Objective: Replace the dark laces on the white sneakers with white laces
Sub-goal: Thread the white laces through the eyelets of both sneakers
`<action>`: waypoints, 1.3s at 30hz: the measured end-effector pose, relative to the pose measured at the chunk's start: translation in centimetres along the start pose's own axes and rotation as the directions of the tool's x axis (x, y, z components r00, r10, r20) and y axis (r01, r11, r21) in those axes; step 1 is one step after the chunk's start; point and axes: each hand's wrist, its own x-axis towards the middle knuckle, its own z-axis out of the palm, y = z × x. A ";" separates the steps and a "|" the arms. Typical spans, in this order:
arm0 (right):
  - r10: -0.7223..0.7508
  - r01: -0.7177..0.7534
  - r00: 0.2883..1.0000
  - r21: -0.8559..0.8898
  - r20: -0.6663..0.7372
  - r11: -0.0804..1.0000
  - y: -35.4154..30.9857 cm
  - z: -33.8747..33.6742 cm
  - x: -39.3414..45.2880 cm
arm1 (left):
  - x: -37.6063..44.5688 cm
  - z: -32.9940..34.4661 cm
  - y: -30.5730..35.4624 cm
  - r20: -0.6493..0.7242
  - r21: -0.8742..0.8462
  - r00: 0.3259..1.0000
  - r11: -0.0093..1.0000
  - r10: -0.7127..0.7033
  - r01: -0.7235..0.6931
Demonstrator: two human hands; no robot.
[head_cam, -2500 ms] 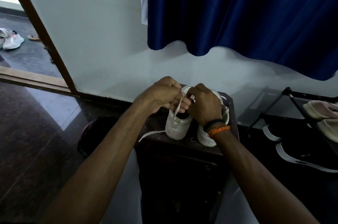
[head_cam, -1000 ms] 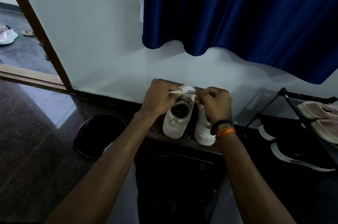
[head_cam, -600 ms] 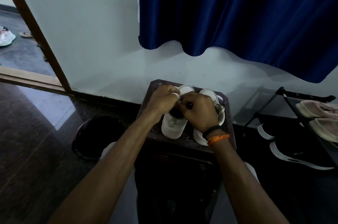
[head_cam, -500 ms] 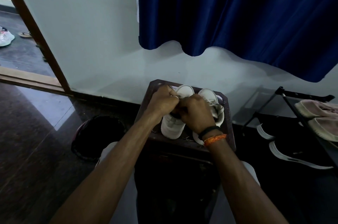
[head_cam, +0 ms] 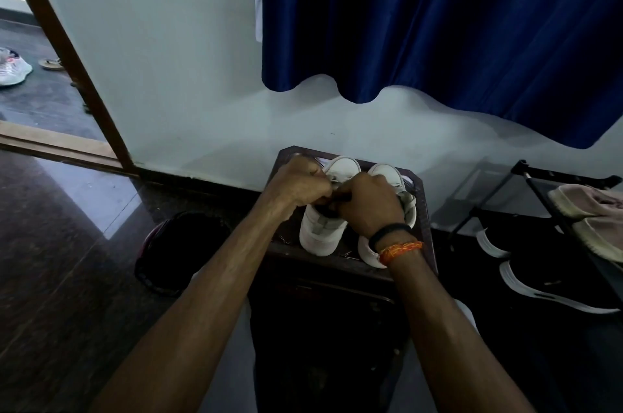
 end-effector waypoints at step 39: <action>-0.307 0.222 0.898 -0.279 -0.315 0.934 1.2 2.4 1.6 | 0.5 1.6 -3.4 -0.213 0.368 0.914 0.895 0.345 -0.252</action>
